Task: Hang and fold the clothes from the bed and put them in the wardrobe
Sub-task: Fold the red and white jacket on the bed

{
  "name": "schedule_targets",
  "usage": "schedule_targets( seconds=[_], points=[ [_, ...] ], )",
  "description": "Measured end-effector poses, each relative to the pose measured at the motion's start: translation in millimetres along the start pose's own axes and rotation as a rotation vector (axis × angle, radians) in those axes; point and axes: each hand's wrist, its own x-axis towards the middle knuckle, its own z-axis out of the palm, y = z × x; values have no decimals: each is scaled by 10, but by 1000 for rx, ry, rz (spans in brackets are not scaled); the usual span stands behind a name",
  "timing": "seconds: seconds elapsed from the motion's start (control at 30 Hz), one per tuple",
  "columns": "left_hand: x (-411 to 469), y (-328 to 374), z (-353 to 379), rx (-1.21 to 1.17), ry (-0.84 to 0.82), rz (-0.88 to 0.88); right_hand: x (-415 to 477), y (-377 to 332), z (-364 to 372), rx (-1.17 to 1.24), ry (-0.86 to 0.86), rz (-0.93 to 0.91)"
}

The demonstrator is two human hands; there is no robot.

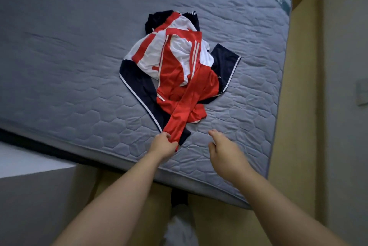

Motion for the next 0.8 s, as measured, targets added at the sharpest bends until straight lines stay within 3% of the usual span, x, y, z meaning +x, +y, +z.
schedule_targets(
  seconds=[0.23, 0.3, 0.4, 0.57, 0.67, 0.8],
  points=[
    [1372, -226, 638, 5, -152, -132, 835, 388, 250, 27, -41, 142],
    [1470, -245, 746, 7, -121, -131, 925, 467, 281, 24, -71, 191],
    [1447, -193, 771, -180, -45, -161, 994, 472, 280, 26, -128, 232],
    [1019, 341, 419, -343, -143, -10, 1035, 332, 77, 79, -134, 281],
    [498, 883, -36, -543, -192, 100, 1051, 90, -211, 293, -54, 335],
    [-277, 1490, -701, -579, -212, 328, 1037, -351, -721, 927, -93, 550]
  ],
)
